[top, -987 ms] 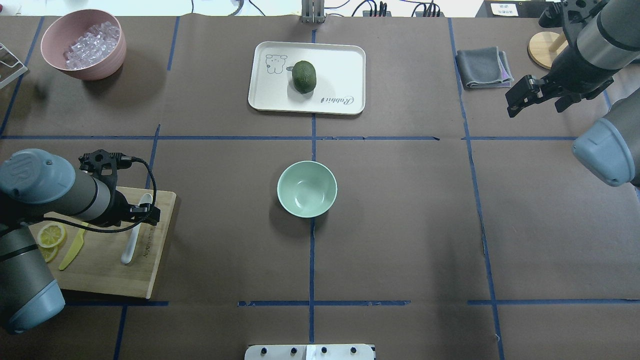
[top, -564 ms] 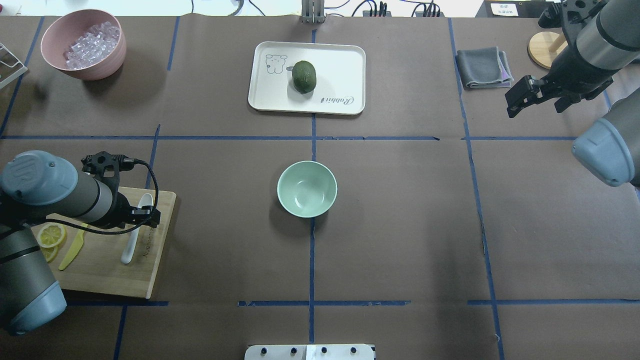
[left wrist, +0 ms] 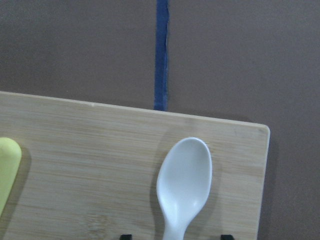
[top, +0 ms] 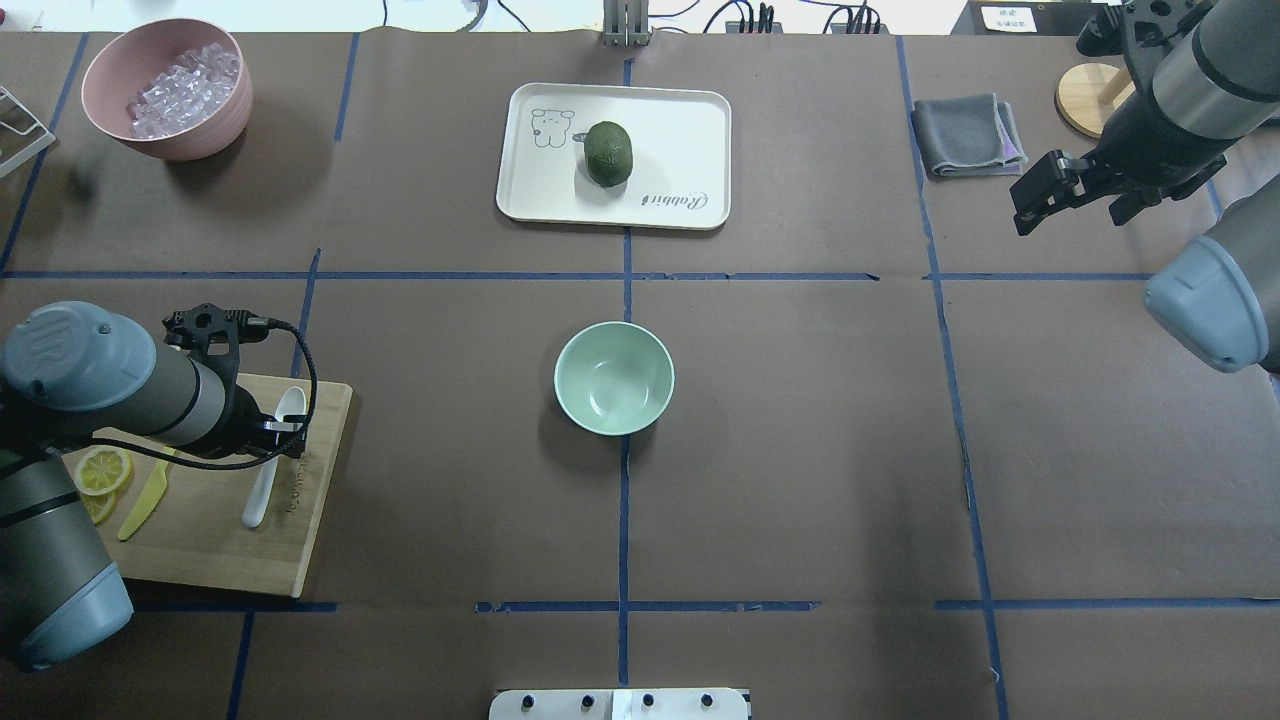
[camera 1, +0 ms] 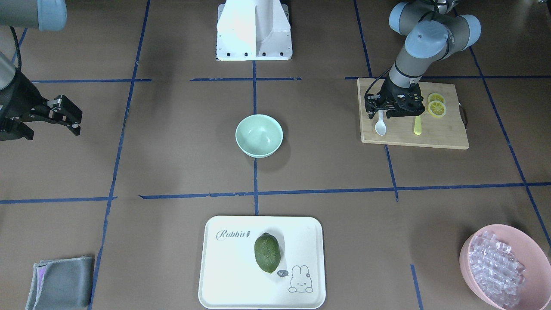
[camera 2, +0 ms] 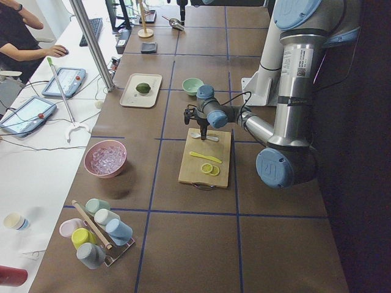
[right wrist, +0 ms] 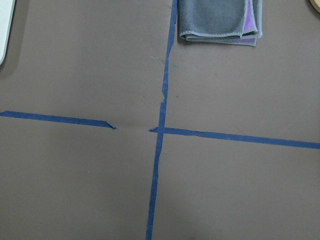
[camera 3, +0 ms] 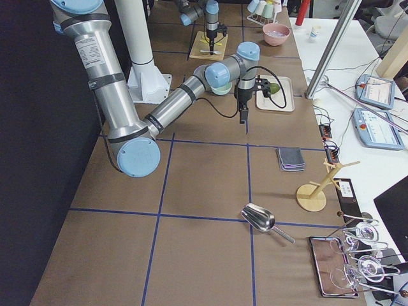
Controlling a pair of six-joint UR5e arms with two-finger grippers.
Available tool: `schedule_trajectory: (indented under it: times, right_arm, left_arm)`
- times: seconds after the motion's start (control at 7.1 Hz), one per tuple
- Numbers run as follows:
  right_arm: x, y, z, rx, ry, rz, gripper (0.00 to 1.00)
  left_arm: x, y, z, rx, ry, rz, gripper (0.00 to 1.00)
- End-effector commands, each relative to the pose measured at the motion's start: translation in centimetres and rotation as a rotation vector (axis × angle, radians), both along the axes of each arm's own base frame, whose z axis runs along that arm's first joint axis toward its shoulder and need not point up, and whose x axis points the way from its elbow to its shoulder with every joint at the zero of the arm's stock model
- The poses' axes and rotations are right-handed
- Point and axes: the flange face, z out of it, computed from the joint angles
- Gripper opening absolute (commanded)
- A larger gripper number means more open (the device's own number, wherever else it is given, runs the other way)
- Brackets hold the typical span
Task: Place spoon in bowl
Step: 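Lower the left gripper and close it on the white spoon handle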
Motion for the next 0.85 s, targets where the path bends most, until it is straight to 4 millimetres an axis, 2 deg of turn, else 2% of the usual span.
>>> schedule_trajectory:
  times: [0.0, 0.28, 0.42, 0.7]
  right_arm:
    - [0.1, 0.0, 0.0, 0.000, 0.000, 0.001, 1.00]
    - [0.1, -0.1, -0.1, -0.001, 0.000, 0.004, 1.00]
    - [0.2, -0.1, 0.0, -0.002, 0.001, 0.005, 1.00]
    - [0.2, -0.1, -0.2, 0.000, -0.002, 0.005, 1.00]
  left_arm:
    - [-0.1, 0.1, 0.1, 0.000, -0.001, 0.002, 0.22]
    - [-0.4, 0.2, -0.5, 0.005, 0.007, 0.002, 0.04]
    - [-0.5, 0.2, -0.6, 0.006, 0.008, 0.001, 0.00]
    - [-1.2, 0.2, -1.3, 0.008, 0.006, -0.002, 0.00]
